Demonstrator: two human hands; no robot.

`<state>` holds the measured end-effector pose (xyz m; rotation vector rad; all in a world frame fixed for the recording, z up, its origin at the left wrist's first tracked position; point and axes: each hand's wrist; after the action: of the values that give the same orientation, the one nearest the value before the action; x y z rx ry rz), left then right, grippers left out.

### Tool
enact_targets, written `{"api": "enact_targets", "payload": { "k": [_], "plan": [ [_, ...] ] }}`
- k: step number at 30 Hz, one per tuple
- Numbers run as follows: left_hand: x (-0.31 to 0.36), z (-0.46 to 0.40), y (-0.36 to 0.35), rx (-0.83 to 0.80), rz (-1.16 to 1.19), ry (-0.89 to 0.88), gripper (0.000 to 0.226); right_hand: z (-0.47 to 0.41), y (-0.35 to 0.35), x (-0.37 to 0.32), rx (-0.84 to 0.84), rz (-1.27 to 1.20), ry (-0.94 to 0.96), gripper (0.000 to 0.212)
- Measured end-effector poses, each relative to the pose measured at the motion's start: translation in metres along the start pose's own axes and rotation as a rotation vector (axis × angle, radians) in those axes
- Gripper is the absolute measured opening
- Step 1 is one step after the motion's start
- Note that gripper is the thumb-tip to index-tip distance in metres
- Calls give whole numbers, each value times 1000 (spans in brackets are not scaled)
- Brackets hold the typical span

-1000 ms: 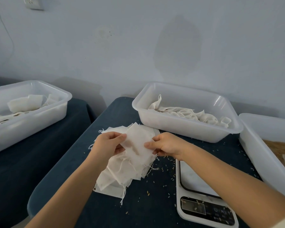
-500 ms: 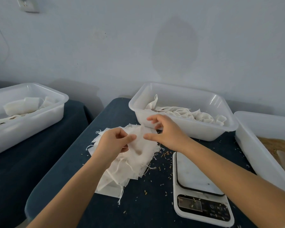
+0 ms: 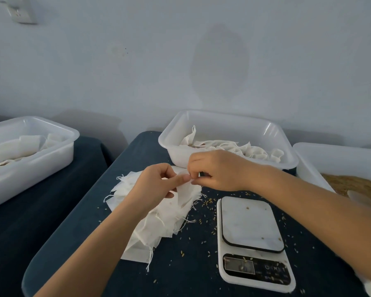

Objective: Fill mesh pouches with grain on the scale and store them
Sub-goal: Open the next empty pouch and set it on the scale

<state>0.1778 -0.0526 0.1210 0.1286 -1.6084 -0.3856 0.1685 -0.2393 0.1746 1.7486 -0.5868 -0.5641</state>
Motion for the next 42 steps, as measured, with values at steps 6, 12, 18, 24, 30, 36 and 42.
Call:
{"api": "enact_targets", "payload": {
  "k": [6,12,18,24,30,36,42],
  "plan": [
    [8,9,-11,-157,-37,-204,57,20,21,10,-240,-218,-205,13],
    [17,5,-37,-471,-14,-303,101,43,31,7,-213,-246,-180,27],
    [27,3,-71,-444,78,-348,71,65,37,11,-179,-200,-159,10],
    [26,3,-98,-482,189,-260,44,87,48,16,-172,-125,-196,5],
    [24,0,-126,-456,188,-209,38,111,56,21,-204,-89,-325,14],
    [35,1,-143,-439,149,-258,38,136,68,23,-92,-215,-443,15],
    [44,2,-168,-471,170,-233,28,171,85,32,147,-365,-603,20]
  ]
}}
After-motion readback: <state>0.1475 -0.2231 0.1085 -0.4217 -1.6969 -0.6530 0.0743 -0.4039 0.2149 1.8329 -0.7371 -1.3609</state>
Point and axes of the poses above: each hand's wrist, its own z-axis away from the middle knuckle, its own y-axis out of the back of the hand, x = y × z, and after that the axes turned 4 degrees about y, right-handed
